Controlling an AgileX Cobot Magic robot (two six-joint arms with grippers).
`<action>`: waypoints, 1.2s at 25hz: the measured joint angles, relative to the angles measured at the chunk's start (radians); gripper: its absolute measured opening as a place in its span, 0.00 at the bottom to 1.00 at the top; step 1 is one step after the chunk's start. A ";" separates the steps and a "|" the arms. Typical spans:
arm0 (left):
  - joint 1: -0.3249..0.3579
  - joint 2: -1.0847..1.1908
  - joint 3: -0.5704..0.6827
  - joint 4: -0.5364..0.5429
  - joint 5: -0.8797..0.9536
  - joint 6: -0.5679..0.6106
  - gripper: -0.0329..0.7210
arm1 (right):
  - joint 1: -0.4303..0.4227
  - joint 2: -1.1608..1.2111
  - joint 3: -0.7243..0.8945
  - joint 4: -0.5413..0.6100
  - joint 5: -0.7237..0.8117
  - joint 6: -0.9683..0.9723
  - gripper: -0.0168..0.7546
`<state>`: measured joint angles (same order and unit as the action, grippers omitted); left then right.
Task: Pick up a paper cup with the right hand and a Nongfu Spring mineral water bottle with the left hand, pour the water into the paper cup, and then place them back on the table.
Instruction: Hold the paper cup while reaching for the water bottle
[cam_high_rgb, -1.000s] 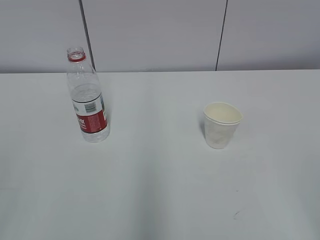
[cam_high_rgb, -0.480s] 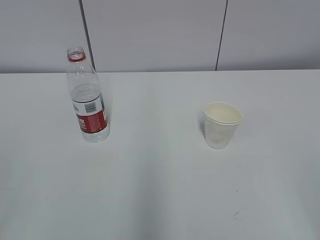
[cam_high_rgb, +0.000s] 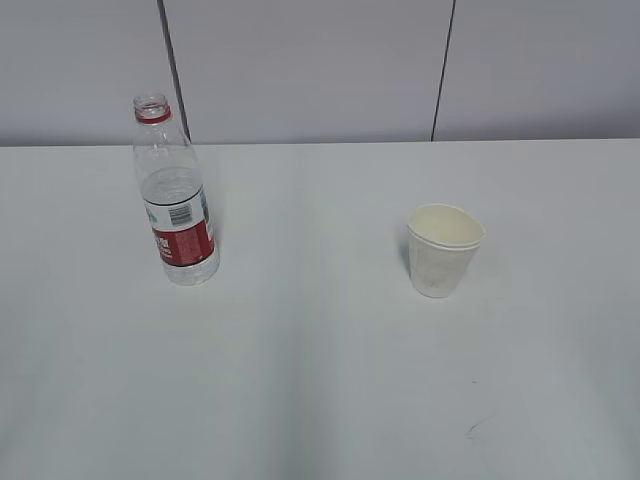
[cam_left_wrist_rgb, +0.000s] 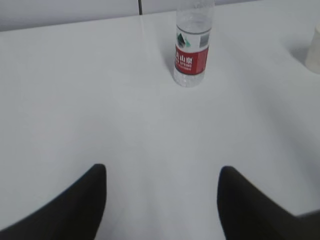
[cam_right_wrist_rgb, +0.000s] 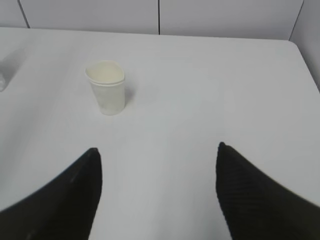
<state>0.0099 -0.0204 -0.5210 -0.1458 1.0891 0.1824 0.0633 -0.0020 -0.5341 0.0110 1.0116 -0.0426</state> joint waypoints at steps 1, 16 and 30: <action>0.000 0.006 -0.009 0.000 -0.031 0.000 0.63 | 0.000 0.017 -0.001 0.002 -0.024 0.000 0.71; -0.014 0.466 0.011 -0.260 -0.703 0.310 0.63 | -0.002 0.557 -0.001 -0.002 -0.749 0.000 0.71; -0.163 0.692 0.145 -0.260 -1.154 0.347 0.63 | -0.002 0.807 0.006 -0.002 -0.946 0.000 0.71</action>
<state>-0.1533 0.6713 -0.3759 -0.4058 -0.0651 0.5294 0.0618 0.8054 -0.5281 0.0088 0.0654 -0.0426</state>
